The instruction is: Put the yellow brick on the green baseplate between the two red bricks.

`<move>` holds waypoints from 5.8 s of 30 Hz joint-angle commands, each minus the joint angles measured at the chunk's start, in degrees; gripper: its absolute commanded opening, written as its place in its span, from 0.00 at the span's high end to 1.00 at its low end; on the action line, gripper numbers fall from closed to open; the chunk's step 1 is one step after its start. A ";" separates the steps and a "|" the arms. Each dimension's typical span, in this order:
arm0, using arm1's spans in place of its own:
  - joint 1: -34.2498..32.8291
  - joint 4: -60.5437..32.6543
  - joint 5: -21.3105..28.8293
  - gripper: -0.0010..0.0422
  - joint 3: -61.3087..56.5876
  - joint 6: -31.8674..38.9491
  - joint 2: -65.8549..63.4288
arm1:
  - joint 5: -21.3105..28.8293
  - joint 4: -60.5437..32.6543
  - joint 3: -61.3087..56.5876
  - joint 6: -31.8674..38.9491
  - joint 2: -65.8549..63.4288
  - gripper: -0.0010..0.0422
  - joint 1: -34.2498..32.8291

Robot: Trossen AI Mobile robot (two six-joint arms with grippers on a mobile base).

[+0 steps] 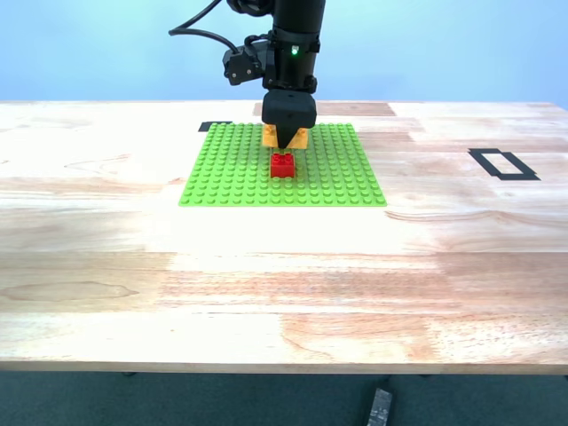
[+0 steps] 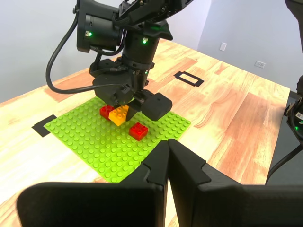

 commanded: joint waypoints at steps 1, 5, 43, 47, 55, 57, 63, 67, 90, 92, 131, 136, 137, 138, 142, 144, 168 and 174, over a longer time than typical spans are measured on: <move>0.00 0.02 0.00 0.98 0.00 0.02 0.02 | 0.00 1.20 -2.47 -1.11 -0.28 0.93 -0.02; 0.00 0.00 0.00 0.98 0.00 0.02 0.02 | 0.33 2.71 -4.24 -1.42 -0.66 0.93 -0.02; 0.00 0.00 0.02 0.98 0.00 0.04 0.00 | -2.93 6.10 -5.55 1.01 -0.66 0.70 -0.39; 0.00 -0.02 0.00 0.98 0.00 0.02 0.02 | -3.04 6.19 -5.51 1.07 -0.66 0.67 -0.39; 0.00 0.02 0.00 0.98 0.00 0.02 0.00 | -3.02 6.38 -5.88 1.44 -1.31 0.60 -0.39; 0.00 0.00 0.00 0.98 0.00 0.04 0.00 | -3.04 6.40 -5.88 1.44 -1.62 0.58 -0.52; 0.00 -0.02 0.00 0.98 0.00 0.04 -0.02 | -3.04 6.67 -5.88 1.90 -3.37 0.54 -0.48; 0.00 -0.02 0.00 0.98 0.00 0.04 -0.04 | -2.69 6.69 -5.73 2.19 -5.33 0.54 -0.39; 0.00 0.00 0.00 0.98 0.00 0.04 -0.63 | -1.16 10.01 -11.89 3.63 -8.92 0.84 -0.42; 0.00 -0.02 0.00 0.98 0.00 0.04 -0.63 | -1.18 10.05 -11.91 3.78 -8.85 0.90 -0.42; 0.00 0.00 0.00 0.98 0.00 0.22 -0.68 | -2.82 14.38 -12.04 5.35 -6.21 0.97 -0.39; 0.00 -0.02 0.00 0.98 0.00 0.22 -0.68 | -2.60 14.23 -10.62 5.40 -10.88 0.97 -1.07; 0.00 -0.04 0.00 0.98 0.00 0.22 -0.68 | -2.56 14.16 -10.62 5.46 -12.22 0.97 -1.33; 0.00 -0.04 0.00 0.98 0.00 0.22 -0.68 | -2.60 14.23 -10.64 5.62 -13.38 0.97 -1.64; 0.00 -0.07 0.00 0.98 0.00 0.22 -0.68 | -2.58 13.70 -10.75 6.03 -17.90 0.97 -3.74; 0.00 -0.07 -0.04 0.98 0.00 0.24 -0.74 | -2.56 13.31 -10.75 6.56 -20.09 0.97 -5.11; 0.02 17.86 -21.70 0.98 -0.02 -6.80 -1.31 | -1.97 39.69 -51.49 25.86 -71.41 0.97 -21.86; 0.07 23.58 -25.90 0.98 -1.51 -8.39 -1.79 | 2.73 51.21 -69.96 34.07 -89.64 0.97 -23.96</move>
